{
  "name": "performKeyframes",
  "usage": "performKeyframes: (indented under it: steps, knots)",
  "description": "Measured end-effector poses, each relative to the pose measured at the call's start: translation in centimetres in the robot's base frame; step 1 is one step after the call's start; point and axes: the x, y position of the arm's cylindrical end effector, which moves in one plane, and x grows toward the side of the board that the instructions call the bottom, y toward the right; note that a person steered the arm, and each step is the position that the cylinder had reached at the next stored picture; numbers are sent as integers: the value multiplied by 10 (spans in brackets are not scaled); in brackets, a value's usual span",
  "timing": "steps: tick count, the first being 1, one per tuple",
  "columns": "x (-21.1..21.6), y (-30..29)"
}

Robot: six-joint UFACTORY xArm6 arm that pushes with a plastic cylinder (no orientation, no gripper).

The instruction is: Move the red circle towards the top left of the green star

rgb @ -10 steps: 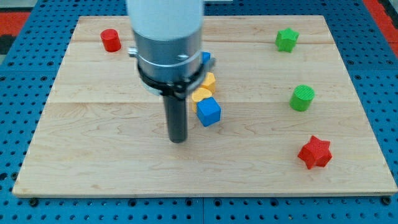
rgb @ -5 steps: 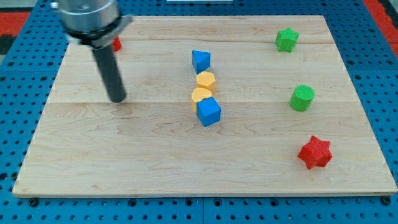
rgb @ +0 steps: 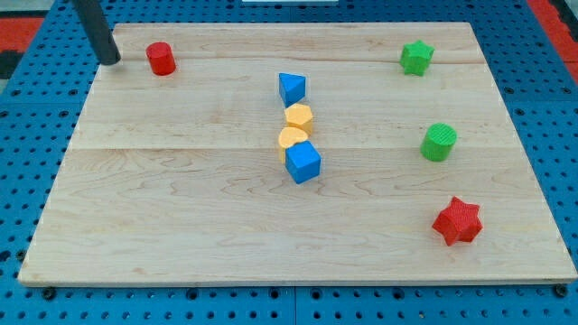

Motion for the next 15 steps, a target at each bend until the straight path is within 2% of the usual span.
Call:
performKeyframes:
  steps: [2, 7, 8, 9, 11, 12, 14, 15]
  knots:
    - [16, 20]
    - [21, 293]
    - [22, 318]
    - [21, 318]
    - [-67, 303]
    - [-66, 279]
    - [-67, 173]
    - [-58, 141]
